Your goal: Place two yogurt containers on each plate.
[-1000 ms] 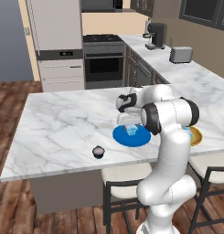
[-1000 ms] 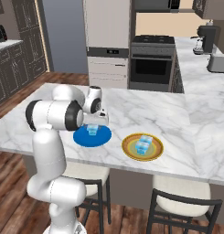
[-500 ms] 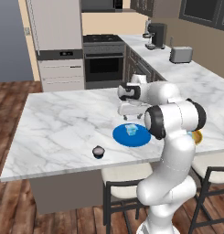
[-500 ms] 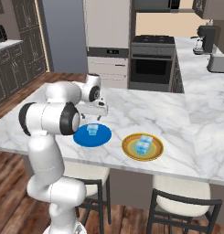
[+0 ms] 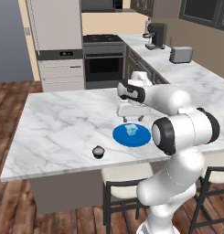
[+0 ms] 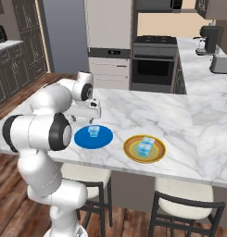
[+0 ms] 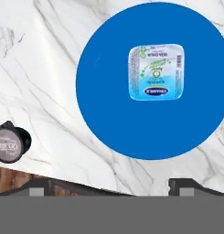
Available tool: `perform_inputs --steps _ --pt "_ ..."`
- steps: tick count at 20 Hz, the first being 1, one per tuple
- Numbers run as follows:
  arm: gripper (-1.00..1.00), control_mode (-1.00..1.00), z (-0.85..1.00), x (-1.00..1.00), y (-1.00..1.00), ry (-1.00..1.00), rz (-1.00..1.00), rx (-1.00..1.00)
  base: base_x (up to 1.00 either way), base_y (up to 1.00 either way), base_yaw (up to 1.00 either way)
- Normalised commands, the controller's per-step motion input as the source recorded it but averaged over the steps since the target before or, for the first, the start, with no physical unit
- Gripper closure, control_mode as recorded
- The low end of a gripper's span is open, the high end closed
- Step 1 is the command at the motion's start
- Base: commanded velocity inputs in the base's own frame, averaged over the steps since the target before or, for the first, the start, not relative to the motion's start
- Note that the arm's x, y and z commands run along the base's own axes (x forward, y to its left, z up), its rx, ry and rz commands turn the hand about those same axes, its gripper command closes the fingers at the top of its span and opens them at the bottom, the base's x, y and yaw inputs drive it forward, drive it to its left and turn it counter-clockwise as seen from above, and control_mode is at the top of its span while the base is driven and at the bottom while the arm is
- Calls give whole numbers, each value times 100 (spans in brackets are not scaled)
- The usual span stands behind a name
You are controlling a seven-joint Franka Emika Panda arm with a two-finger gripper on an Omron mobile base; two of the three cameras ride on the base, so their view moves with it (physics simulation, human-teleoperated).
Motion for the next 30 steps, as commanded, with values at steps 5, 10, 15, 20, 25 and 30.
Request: perform_inputs --steps 5,10,15,20,25,30 --pt "-100 -100 16 -85 57 0 -6 0 0 0 0" --pt "-100 -100 12 -39 47 0 -3 -1 0 0 0" --pt "-100 -100 4 -12 25 0 0 0 0 0 0" --pt "-100 -100 0 0 11 0 0 0 0 0 0" --pt "-100 -100 -7 0 37 0 0 -1 0 0 0" --pt "-100 -100 -21 0 54 -4 0 -4 0 0 0"
